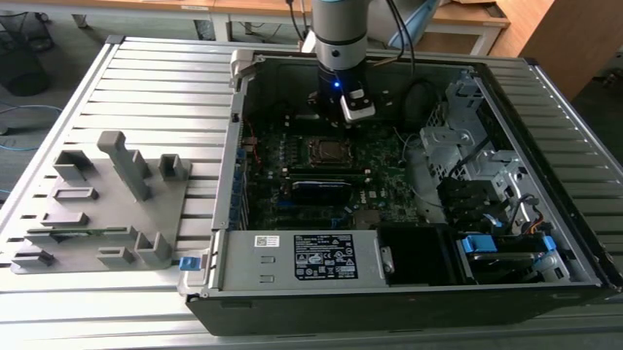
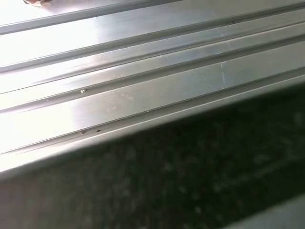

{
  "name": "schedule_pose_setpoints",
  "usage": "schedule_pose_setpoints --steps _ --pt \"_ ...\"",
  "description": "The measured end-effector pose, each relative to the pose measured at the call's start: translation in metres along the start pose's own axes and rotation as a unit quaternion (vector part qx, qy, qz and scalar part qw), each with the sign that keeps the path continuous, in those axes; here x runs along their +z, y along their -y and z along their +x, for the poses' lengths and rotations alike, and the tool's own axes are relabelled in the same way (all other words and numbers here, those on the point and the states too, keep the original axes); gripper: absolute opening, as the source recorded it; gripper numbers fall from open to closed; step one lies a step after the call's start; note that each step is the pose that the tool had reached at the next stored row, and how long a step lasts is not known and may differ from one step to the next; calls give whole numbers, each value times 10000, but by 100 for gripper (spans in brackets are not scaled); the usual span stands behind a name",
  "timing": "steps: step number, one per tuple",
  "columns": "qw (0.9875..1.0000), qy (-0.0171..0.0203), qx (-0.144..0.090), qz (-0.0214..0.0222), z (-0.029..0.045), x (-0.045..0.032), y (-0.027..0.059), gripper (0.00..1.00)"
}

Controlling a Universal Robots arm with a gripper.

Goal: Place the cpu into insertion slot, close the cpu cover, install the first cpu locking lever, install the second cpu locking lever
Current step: 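Install the first cpu locking lever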

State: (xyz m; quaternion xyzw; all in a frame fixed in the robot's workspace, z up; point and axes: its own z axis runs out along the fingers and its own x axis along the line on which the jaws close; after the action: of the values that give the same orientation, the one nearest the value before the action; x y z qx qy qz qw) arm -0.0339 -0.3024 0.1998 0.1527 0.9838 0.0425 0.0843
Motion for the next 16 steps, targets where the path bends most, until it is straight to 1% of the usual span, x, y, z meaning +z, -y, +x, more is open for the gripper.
schedule_pose_setpoints --steps 8,16 --pt "10000 0 0 0 -20 -127 -14 11" --pt "10000 0 0 0 -21 -132 -15 11"
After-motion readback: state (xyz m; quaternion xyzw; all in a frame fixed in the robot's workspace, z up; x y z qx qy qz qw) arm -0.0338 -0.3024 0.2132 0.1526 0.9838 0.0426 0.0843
